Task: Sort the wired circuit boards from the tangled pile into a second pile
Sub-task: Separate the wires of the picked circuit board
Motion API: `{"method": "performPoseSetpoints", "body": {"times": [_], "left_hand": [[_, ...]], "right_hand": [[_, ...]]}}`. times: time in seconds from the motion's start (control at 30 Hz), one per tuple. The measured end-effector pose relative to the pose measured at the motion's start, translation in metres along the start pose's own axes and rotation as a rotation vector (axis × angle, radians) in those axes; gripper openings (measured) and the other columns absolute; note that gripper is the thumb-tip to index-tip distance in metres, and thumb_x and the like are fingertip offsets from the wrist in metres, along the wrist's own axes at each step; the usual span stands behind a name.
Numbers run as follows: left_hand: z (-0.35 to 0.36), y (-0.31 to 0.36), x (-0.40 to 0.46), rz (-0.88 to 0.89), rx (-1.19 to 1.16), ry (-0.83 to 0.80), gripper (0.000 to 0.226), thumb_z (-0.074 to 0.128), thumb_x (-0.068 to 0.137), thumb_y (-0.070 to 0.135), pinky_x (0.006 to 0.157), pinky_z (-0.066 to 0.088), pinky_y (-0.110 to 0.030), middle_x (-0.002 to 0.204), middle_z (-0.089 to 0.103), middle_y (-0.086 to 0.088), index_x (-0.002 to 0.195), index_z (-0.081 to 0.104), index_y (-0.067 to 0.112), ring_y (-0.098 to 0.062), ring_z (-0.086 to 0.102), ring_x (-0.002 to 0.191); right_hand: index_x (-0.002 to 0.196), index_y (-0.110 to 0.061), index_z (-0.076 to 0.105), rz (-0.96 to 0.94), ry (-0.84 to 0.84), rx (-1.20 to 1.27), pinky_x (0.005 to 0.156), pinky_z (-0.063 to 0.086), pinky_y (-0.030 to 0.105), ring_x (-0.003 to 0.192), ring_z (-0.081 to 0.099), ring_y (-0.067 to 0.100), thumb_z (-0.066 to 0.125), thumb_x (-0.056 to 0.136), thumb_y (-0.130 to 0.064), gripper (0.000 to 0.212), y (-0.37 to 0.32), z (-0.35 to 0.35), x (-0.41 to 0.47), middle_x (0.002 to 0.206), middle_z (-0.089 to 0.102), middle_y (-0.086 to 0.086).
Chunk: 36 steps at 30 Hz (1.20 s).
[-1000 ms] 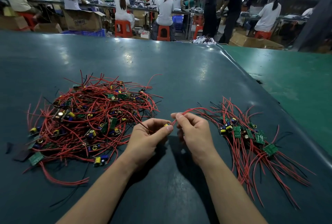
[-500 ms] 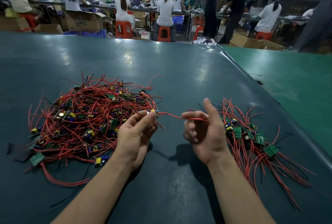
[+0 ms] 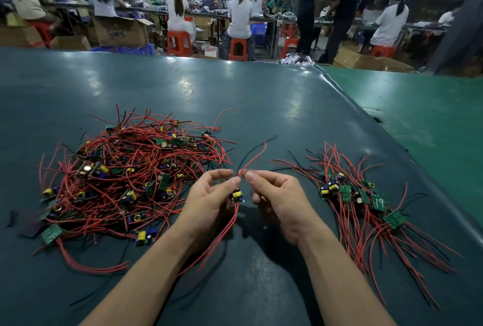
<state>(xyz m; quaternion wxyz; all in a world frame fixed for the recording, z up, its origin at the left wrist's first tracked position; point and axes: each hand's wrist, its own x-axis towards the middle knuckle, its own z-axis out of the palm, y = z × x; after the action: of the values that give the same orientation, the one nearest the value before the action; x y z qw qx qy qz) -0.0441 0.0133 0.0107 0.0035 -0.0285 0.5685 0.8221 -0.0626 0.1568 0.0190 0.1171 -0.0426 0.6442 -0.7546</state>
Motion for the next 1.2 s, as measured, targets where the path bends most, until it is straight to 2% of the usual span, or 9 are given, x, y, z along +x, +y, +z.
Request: {"method": "performPoseSetpoints", "body": {"times": [0.1,0.23,0.47,0.63,0.77,0.9,1.0,1.07,1.2], "left_hand": [[-0.002,-0.001,0.000,-0.018,0.023,-0.040,0.023,0.068,0.080,0.019,0.048,0.040,-0.020,0.061,0.060,-0.001,0.094,0.053,0.008,-0.010,0.048,0.050],[-0.003,0.000,-0.002,-0.006,0.079,-0.067,0.031,0.077,0.069,0.033,0.055,0.032,-0.029,0.066,0.052,-0.010,0.081,0.058,0.012,-0.016,0.041,0.059],[-0.002,-0.002,-0.003,0.048,0.162,-0.111,0.015,0.069,0.077,0.028,0.069,0.047,-0.029,0.077,0.068,-0.007,0.079,0.073,0.014,-0.015,0.059,0.069],[-0.003,-0.002,-0.005,0.093,0.205,-0.161,0.020,0.059,0.093,0.008,0.041,0.035,-0.008,0.052,0.056,0.008,0.075,0.066,0.010,0.001,0.045,0.039],[-0.002,-0.001,-0.007,0.091,0.218,-0.196,0.021,0.058,0.093,0.005,0.039,0.034,-0.007,0.054,0.058,0.007,0.074,0.067,0.009,0.001,0.045,0.038],[-0.003,0.001,-0.007,0.092,0.253,-0.227,0.017,0.071,0.085,0.014,0.059,0.039,-0.024,0.072,0.063,-0.008,0.069,0.069,0.014,-0.018,0.051,0.064],[-0.003,-0.001,-0.007,0.094,0.309,-0.262,0.018,0.067,0.089,0.007,0.055,0.043,-0.020,0.065,0.060,-0.004,0.071,0.067,0.009,-0.010,0.051,0.057],[-0.004,0.000,-0.008,0.087,0.349,-0.273,0.021,0.061,0.092,0.003,0.053,0.043,-0.018,0.062,0.060,0.001,0.072,0.066,0.007,-0.007,0.051,0.054],[-0.004,0.002,-0.010,0.084,0.400,-0.277,0.020,0.064,0.092,0.006,0.055,0.041,-0.025,0.062,0.061,0.003,0.072,0.067,0.008,-0.008,0.050,0.054]], "right_hand": [[0.077,-0.018,0.077,-0.004,-0.006,-0.013,0.038,0.023,0.015,0.038,0.033,0.008,0.070,0.086,-0.022,0.013,-0.001,-0.001,-0.001,0.051,0.054,-0.001],[0.075,-0.020,0.078,-0.010,0.019,0.014,0.037,0.027,0.015,0.040,0.038,0.006,0.070,0.087,-0.019,0.014,-0.001,-0.001,0.000,0.053,0.056,-0.001],[0.079,-0.018,0.080,-0.034,0.033,0.026,0.038,0.027,0.014,0.041,0.040,0.006,0.073,0.084,-0.019,0.009,0.001,-0.001,0.002,0.053,0.057,-0.002],[0.086,-0.014,0.080,-0.050,-0.008,0.037,0.038,0.030,0.013,0.042,0.044,0.002,0.075,0.081,-0.021,0.010,0.001,-0.002,0.001,0.050,0.055,-0.005],[0.085,-0.013,0.080,-0.071,-0.039,-0.028,0.038,0.028,0.013,0.038,0.039,0.002,0.074,0.081,-0.025,0.014,-0.001,-0.004,-0.001,0.046,0.049,-0.006],[0.076,-0.013,0.078,-0.111,0.136,-0.014,0.036,0.022,0.015,0.035,0.028,0.005,0.070,0.088,-0.022,0.018,-0.001,-0.005,0.004,0.044,0.040,-0.005],[0.072,-0.011,0.075,-0.158,0.262,0.033,0.038,0.022,0.017,0.036,0.025,0.008,0.067,0.091,-0.019,0.022,0.001,-0.009,0.008,0.045,0.037,-0.004],[0.071,-0.008,0.072,-0.275,0.330,-0.166,0.043,0.030,0.021,0.043,0.032,0.011,0.066,0.093,-0.018,0.025,0.005,-0.009,0.010,0.050,0.042,-0.001],[0.101,-0.019,0.075,-0.385,0.388,-0.503,0.064,0.049,0.030,0.056,0.052,0.015,0.059,0.096,-0.015,0.018,0.010,-0.005,0.013,0.070,0.066,0.001]]}}
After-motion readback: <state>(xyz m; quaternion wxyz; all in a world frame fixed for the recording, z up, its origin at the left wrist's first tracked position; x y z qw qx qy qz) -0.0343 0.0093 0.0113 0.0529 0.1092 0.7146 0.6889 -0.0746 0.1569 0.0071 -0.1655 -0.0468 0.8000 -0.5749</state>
